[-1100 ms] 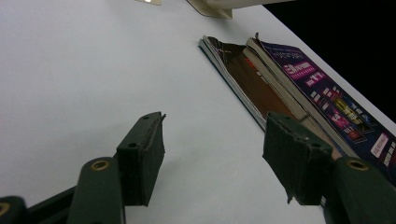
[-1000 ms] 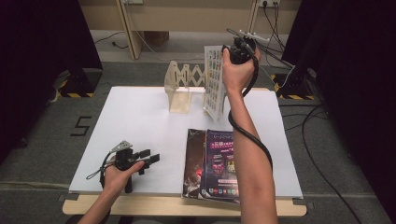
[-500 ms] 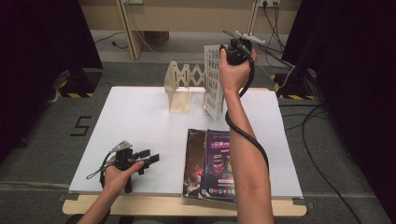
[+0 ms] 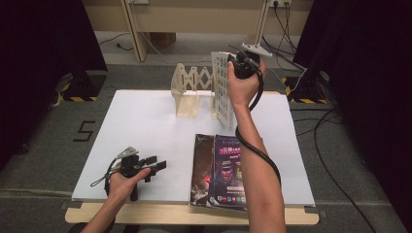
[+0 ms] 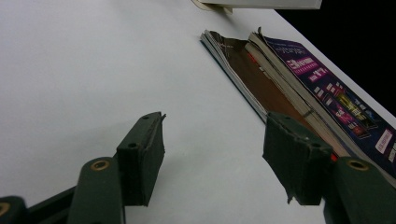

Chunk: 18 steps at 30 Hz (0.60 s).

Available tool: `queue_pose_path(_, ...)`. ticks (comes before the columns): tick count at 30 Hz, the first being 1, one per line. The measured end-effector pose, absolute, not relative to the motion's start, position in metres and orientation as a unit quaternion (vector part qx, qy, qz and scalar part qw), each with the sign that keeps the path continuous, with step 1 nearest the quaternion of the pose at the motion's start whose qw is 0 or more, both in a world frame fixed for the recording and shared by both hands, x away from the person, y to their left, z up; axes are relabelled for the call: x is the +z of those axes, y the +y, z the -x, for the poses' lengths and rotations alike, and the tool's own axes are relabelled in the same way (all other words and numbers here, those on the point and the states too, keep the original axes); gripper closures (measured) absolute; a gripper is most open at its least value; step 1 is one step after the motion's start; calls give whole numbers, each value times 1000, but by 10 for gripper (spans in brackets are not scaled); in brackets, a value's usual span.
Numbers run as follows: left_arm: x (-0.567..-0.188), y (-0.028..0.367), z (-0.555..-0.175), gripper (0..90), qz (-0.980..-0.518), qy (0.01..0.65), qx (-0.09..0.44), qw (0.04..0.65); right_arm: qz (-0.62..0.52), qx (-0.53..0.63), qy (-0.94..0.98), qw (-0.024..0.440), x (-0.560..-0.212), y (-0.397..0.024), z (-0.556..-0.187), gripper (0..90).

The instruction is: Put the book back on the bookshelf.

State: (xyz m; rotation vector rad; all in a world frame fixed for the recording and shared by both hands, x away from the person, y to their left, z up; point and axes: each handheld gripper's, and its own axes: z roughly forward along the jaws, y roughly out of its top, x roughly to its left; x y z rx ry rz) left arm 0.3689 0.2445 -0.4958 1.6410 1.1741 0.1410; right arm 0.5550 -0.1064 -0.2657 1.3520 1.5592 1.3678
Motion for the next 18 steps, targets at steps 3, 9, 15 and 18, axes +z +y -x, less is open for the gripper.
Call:
queue_pose_path(3,-496,245,-369,373,-688,493,61,530,-513,513,604,329,-275,-107,-548,738)
queue_pose_path(9,-496,242,-370,373,-690,490,58,529,-510,511,608,330,-286,-114,-534,739)
queue_pose_path(15,-496,238,-371,373,-694,486,56,529,-505,509,611,335,-288,-117,-525,739)
queue_pose_path(18,-496,238,-371,373,-694,486,55,529,-503,512,610,337,-291,-119,-518,739)
